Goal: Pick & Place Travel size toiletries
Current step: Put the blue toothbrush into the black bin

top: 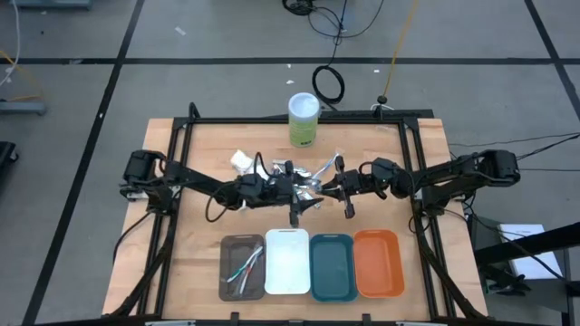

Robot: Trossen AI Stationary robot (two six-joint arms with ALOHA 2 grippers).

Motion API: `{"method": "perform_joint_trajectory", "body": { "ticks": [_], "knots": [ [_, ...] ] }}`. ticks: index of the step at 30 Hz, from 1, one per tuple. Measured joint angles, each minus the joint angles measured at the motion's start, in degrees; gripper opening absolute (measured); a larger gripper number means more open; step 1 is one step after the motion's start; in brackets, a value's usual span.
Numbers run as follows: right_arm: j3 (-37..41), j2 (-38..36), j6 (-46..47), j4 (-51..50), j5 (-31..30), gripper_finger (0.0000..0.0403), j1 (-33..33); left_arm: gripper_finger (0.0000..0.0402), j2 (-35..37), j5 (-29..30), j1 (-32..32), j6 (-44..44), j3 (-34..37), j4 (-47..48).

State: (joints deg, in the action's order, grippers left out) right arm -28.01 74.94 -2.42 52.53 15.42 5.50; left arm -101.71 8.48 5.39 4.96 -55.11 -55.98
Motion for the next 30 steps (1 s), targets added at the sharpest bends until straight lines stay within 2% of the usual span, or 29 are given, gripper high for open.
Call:
{"method": "perform_joint_trajectory", "body": {
  "ticks": [8,11,15,20,21,25,30],
  "knots": [
    [-0.02,0.0,0.02,0.37,0.25,0.0011,0.0,0.0232,-0.07,0.56,-1.14,0.58,-0.53,3.0],
    [-0.02,0.0,0.01,0.37,1.19,0.0011,0.0,0.022,-0.09,0.56,-1.53,0.56,-0.53,4.1],
    [-0.04,-0.02,-0.03,0.39,1.37,0.0011,0.0,0.0157,-0.13,0.83,-1.77,-1.15,-0.55,3.83],
    [-0.1,-0.06,-0.06,-0.38,0.96,0.0013,0.05,0.0031,0.29,0.98,-1.65,-1.69,-0.53,4.28],
    [-0.11,-0.08,0.1,-0.51,0.79,0.0016,0.05,0.0018,0.48,0.92,-1.53,-0.96,-0.53,4.33],
    [-0.26,-0.17,1.37,-1.85,-1.7,0.005,0.07,0.0019,1.63,0.95,-1.44,-0.93,-0.49,5.31],
    [-0.26,-1.38,3.15,-6.32,-1.9,0.0136,0.09,0.0009,6.76,0.56,-1.31,-1.76,-0.46,14.93]
  ]
}}
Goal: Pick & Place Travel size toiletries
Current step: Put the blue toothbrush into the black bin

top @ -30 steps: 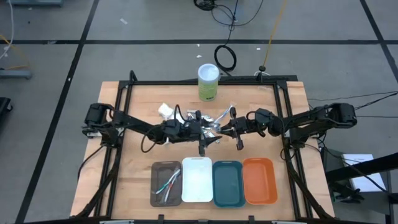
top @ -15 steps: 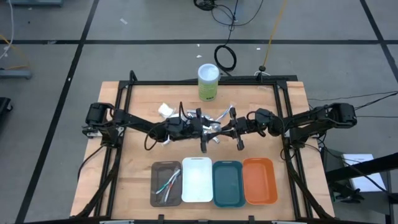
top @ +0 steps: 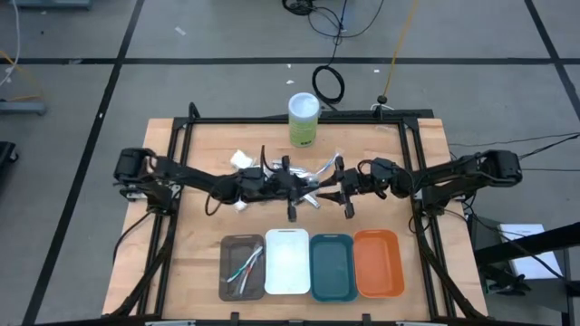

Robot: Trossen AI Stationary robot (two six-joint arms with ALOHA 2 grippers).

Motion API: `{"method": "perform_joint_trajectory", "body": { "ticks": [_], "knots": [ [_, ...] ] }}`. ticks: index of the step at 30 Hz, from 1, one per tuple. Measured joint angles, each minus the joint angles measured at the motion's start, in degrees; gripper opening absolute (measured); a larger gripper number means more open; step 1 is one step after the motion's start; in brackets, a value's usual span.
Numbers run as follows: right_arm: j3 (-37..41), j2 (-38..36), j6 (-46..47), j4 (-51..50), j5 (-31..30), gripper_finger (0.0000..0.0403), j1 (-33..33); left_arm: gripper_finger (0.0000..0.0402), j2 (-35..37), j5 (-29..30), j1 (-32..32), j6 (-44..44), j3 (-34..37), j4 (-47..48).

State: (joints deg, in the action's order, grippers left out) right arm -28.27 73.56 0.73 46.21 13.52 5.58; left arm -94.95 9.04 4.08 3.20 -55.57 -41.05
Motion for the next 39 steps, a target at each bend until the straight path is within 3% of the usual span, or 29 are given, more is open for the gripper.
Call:
{"method": "perform_joint_trajectory", "body": {
  "ticks": [5,9,13,18,24,29,39],
  "knots": [
    [0.34,-5.37,-1.45,-9.48,-2.35,0.0214,0.07,0.0008,8.27,1.15,1.35,-6.63,-0.15,13.96],
    [0.13,-12.7,-1.99,-20.29,-13.39,0.0245,0.02,0.0008,14.87,1.61,4.85,-16.51,1.6,28.79],
    [0.14,-19.86,-2.02,-28.91,-21.88,0.0253,0.07,0.0008,19.06,1.4,11.6,-29.94,7.77,32.29],
    [0.22,-24.88,-2.06,-33.54,-25.49,0.0247,0.07,0.0008,20.65,-12.45,20.99,-57.26,15.59,30.58],
    [0.28,-25.22,-1.86,-32.66,-25.51,0.024,0.04,0.0008,19.68,-8.05,29.44,-80.03,20.07,32.8],
    [0.22,-24.65,-1.82,-31.62,-25.46,0.024,0.02,0.0023,19.58,-6.0,31.4,-85.43,21.05,36.2],
    [0.22,-24.39,-1.82,-31.77,-25.31,0.0238,0.0,0.0039,19.55,-6.05,30.7,-85.94,21.09,37.93]
  ]
}}
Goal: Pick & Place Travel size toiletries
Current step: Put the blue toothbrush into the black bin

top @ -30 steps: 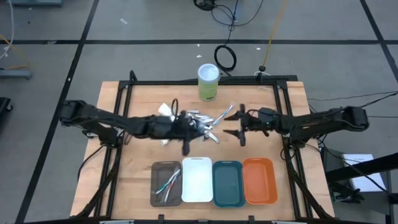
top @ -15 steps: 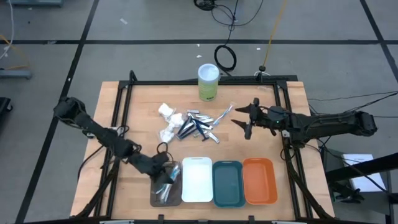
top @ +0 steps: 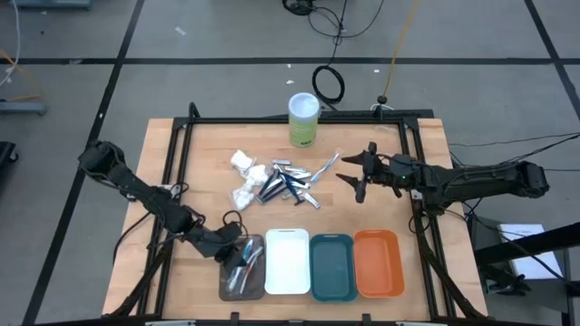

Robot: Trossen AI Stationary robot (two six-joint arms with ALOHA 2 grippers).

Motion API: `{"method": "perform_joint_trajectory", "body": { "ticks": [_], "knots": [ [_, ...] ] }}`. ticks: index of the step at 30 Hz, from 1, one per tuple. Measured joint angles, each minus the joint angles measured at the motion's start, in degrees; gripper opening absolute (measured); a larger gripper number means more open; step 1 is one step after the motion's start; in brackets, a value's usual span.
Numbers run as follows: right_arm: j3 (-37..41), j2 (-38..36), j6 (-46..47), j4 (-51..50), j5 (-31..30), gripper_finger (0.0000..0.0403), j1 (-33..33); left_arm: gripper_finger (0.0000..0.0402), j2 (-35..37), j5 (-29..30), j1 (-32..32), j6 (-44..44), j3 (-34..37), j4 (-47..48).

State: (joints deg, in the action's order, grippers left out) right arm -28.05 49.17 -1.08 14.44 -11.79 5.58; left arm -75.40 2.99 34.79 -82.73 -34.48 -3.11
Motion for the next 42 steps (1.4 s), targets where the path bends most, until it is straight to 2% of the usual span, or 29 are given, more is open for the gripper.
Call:
{"method": "perform_joint_trajectory", "body": {
  "ticks": [6,16,21,27,32,37,39,42],
  "knots": [
    [0.0,0.0,-0.02,-0.13,0.0,0.0238,0.0,0.0062,0.0,-1.09,-0.71,0.04,0.0,-0.07],
    [0.0,0.0,-0.21,-0.17,0.02,0.0238,0.0,0.0194,0.0,-2.06,-0.76,1.74,0.0,-0.09],
    [0.0,0.0,-0.22,-0.18,0.02,0.0238,0.0,0.0242,0.0,-2.43,-0.78,2.73,0.0,-0.17],
    [0.0,0.0,-0.22,-0.24,0.02,0.0238,0.0,0.0272,0.1,-9.18,-3.95,3.5,0.0,-0.12],
    [0.0,0.46,-0.24,-1.1,-0.55,0.0238,0.05,0.028,1.72,-10.18,-7.8,14.81,-0.39,-3.56],
    [-0.03,3.52,-1.72,-1.03,-5.98,0.0238,0.59,0.028,7.43,-10.06,-12.1,29.41,-1.91,-5.09],
    [-0.58,5.43,-2.98,-1.71,-4.85,0.0238,1.82,0.028,10.37,-10.03,-13.88,35.48,-2.27,-4.74],
    [-3.76,9.49,-3.3,-5.05,0.41,0.0237,5.14,0.0281,15.8,-9.21,-16.53,45.1,-2.47,-4.92]
  ]
}}
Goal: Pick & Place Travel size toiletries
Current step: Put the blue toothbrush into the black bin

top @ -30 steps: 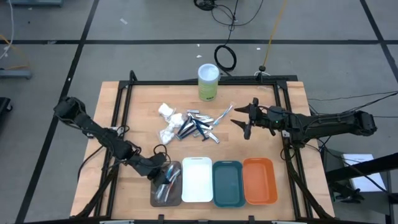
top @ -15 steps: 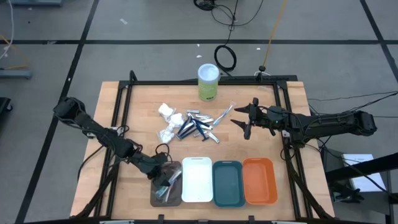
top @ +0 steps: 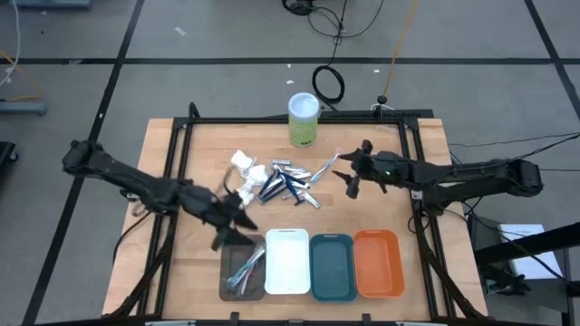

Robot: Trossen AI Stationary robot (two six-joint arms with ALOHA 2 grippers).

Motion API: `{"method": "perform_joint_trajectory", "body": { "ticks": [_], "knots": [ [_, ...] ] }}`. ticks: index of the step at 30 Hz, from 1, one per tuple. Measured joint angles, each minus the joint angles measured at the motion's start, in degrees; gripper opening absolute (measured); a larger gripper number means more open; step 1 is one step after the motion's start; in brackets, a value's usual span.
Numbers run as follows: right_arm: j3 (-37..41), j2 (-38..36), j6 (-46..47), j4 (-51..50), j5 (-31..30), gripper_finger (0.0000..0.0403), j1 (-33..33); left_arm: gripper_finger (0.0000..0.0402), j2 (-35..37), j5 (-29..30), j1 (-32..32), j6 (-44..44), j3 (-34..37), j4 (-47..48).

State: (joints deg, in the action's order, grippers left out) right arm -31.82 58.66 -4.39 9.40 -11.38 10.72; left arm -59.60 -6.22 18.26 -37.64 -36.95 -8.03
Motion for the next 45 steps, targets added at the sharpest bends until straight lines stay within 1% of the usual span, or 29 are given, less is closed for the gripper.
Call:
{"method": "perform_joint_trajectory", "body": {
  "ticks": [1,3,6,7,9,10,12,18,21,24,29,31,37,42,45],
  "knots": [
    [-1.46,1.66,0.01,-2.16,1.59,0.0237,1.19,0.028,1.82,1.0,-0.77,3.13,-0.02,0.25],
    [-4.95,5.93,-0.89,-6.33,3.41,0.0237,3.83,0.028,5.34,5.22,-2.25,9.96,-0.02,1.88],
    [-10.41,12.99,-2.42,-13.43,4.62,0.0237,8.28,0.028,9.61,15.58,-3.74,21.76,-0.03,5.71],
    [-12.01,15.48,-3.52,-15.07,5.53,0.0237,9.62,0.028,10.43,19.64,-3.99,24.0,-0.04,7.48],
    [-14.79,20.56,-6.09,-18.09,7.4,0.0237,11.63,0.028,10.67,27.19,-4.54,25.12,-0.04,9.24],
    [-15.9,22.84,-7.6,-18.89,8.54,0.0237,12.37,0.028,10.55,29.87,-4.98,25.12,-0.04,9.41],
    [-18.07,27.22,-10.18,-19.97,10.11,0.0237,13.48,0.028,10.17,32.49,-5.94,25.13,-0.04,9.13],
    [-22.64,36.94,-14.54,-22.23,10.14,0.0237,15.53,0.028,7.99,32.74,-8.47,24.93,-0.04,9.68],
    [-23.67,39.53,-15.76,-22.3,10.48,0.0237,15.88,0.028,6.86,32.77,-9.09,25.15,-0.04,9.74],
    [-24.25,40.96,-15.89,-25.42,11.7,0.0237,15.95,0.028,5.6,32.69,-9.57,25.15,-0.04,9.88],
    [-24.52,40.81,-13.53,-32.56,11.53,0.0237,15.44,0.028,4.31,32.65,-9.73,25.18,-0.02,10.04],
    [-24.49,39.98,-12.45,-36.18,11.66,0.0237,15.16,0.028,4.3,31.69,-9.73,25.36,-0.02,10.01],
    [-24.2,37.66,-11.33,-45.01,11.77,0.0237,13.08,0.028,4.35,31.58,-9.73,25.43,-0.02,9.94],
    [-24.06,35.75,-14.37,-48.36,11.72,0.0235,10.35,0.028,4.35,31.58,-9.73,25.39,-0.02,9.97],
    [-23.32,35.54,-16.9,-47.92,11.76,0.0219,8.51,0.028,4.35,31.58,-9.73,25.34,-0.02,9.99]
  ]
}}
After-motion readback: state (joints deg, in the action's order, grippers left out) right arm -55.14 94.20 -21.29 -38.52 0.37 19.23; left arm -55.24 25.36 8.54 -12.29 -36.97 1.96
